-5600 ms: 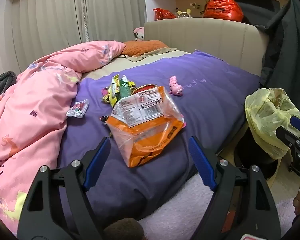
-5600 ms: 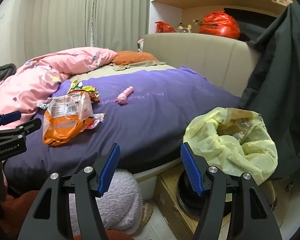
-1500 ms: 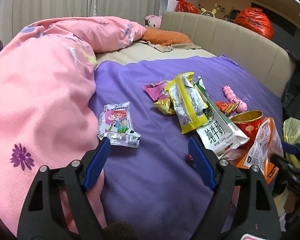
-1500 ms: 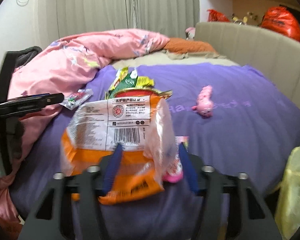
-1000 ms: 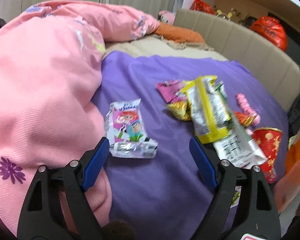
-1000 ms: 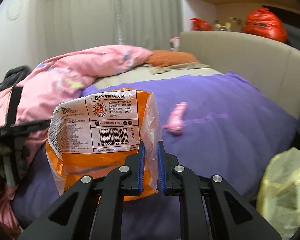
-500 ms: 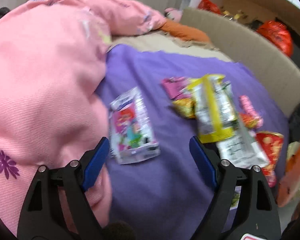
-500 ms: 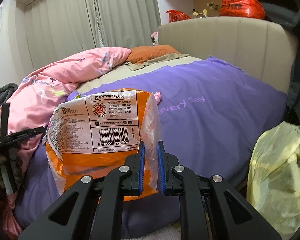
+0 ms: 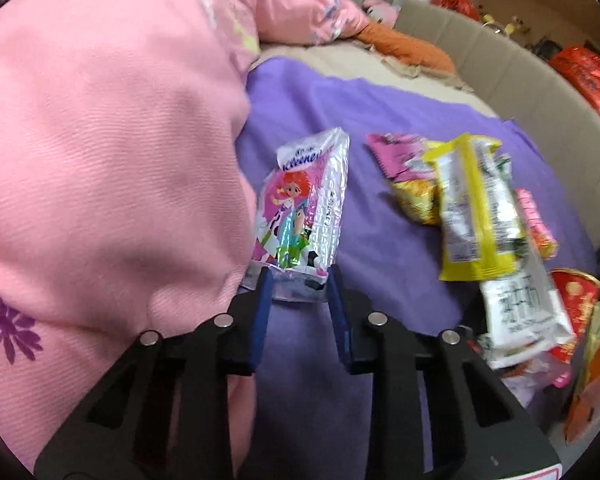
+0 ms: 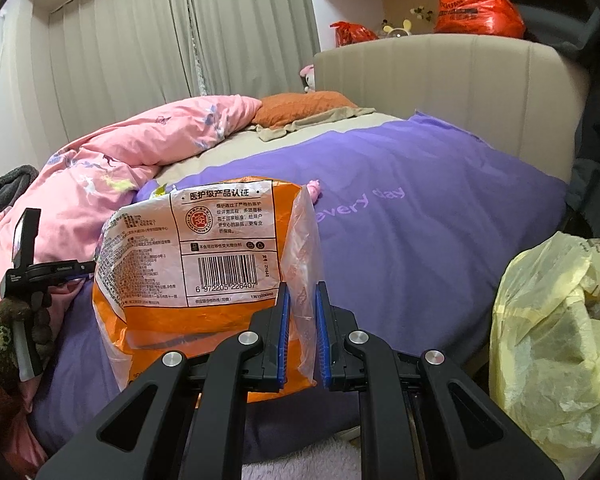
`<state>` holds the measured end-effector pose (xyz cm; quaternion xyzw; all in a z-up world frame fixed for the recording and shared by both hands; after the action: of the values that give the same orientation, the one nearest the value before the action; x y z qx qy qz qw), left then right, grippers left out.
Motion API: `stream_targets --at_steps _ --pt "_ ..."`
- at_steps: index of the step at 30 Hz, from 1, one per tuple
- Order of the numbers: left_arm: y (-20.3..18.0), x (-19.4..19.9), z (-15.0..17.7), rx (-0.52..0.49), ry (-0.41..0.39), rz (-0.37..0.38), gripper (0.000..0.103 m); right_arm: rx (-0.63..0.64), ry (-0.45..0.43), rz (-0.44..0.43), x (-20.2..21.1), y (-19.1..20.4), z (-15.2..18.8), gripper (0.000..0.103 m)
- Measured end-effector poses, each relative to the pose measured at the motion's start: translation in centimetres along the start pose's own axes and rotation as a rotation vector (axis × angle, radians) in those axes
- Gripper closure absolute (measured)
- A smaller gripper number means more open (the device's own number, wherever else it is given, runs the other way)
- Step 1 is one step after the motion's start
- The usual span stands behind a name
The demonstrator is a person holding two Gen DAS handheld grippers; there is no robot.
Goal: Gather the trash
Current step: 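Grasp the pink Kleenex tissue pack with the left gripper while right holds the orange bag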
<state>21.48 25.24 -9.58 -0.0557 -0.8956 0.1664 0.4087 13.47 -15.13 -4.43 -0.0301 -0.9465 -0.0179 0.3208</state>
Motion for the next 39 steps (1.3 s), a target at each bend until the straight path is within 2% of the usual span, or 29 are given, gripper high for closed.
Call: stream_targets --at_steps 1,2,9,10,11,12,13,17,18,20,22,24,29,32,35,38,39 --pt "-0.4 0.5 0.1 -0.008 -0.012 0.014 0.092 0.002 -0.005 0.002 0.2 0.0 -0.1 0.09" --pt "-0.9 1.0 0.3 -0.015 -0.019 0.028 0.095 0.004 -0.009 0.005 0.5 0.0 0.0 0.09" --pt "-2.1 2.0 0.1 -0.058 -0.062 0.078 0.098 0.009 -0.03 0.018 2.1 0.0 0.2 0.09" --pt "-2.2 2.5 0.3 -0.067 -0.081 0.065 0.095 0.01 -0.032 0.019 2.3 -0.1 0.3 0.09" --pt "-2.1 2.8 -0.1 -0.078 -0.122 0.051 0.088 0.012 -0.033 0.02 2.5 -0.1 0.5 0.09" --pt "-2.0 2.9 -0.3 -0.083 -0.142 0.05 0.061 0.015 -0.032 0.021 2.6 0.0 0.6 0.09" --pt "-1.8 2.5 -0.6 -0.089 -0.149 0.059 0.046 0.017 -0.031 0.02 2.7 -0.1 0.6 0.09" --pt "-1.3 -0.6 -1.3 -0.135 -0.05 0.051 0.046 0.029 -0.019 0.019 2.5 0.1 0.7 0.09" --pt "-1.1 -1.9 -1.7 -0.129 0.002 0.034 0.046 0.031 -0.016 0.018 2.4 0.1 0.7 0.09" --pt "-0.1 -3.5 -2.1 -0.087 0.072 -0.017 0.055 0.036 -0.012 0.02 2.2 0.2 0.6 0.09" --pt "0.5 -3.9 -2.3 -0.057 0.076 -0.024 0.075 0.033 -0.012 0.02 2.0 0.3 0.4 0.09" --pt "0.6 -3.4 -2.2 -0.04 0.069 0.007 0.087 0.031 -0.014 0.02 1.9 0.3 0.4 0.09" --pt "-1.8 0.1 -1.9 -0.115 -0.023 0.033 0.09 0.042 -0.022 0.03 2.3 0.3 0.5 0.09" --pt "-4.7 3.4 -2.1 -0.179 -0.088 0.059 0.09 0.051 -0.038 0.048 3.0 0.1 0.5 0.09" --pt "-9.4 6.9 -2.4 -0.278 -0.146 0.148 0.09 0.037 -0.071 0.073 4.3 -1.1 -0.1 0.09" --pt "-14.8 9.1 -2.9 -0.348 -0.154 0.293 0.09 0.02 -0.115 0.126 6.1 -3.4 -1.4 0.09" --pt "-17.5 9.6 -3.2 -0.376 -0.144 0.371 0.09 0.02 -0.128 0.158 6.6 -4.4 -2.0 0.09"
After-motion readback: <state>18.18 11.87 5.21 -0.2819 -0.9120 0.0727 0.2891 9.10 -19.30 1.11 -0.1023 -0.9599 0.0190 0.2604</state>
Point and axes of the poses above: each gripper's, at about its wrist camera, not at the fingertips, and x roughly against the way its jaws point, y to its left, z to its underside, the point moved 2 cm from there along -x, roughly the way its jaws point, and after that the axes turned 12 degrees about z, right-handed, at the moved point
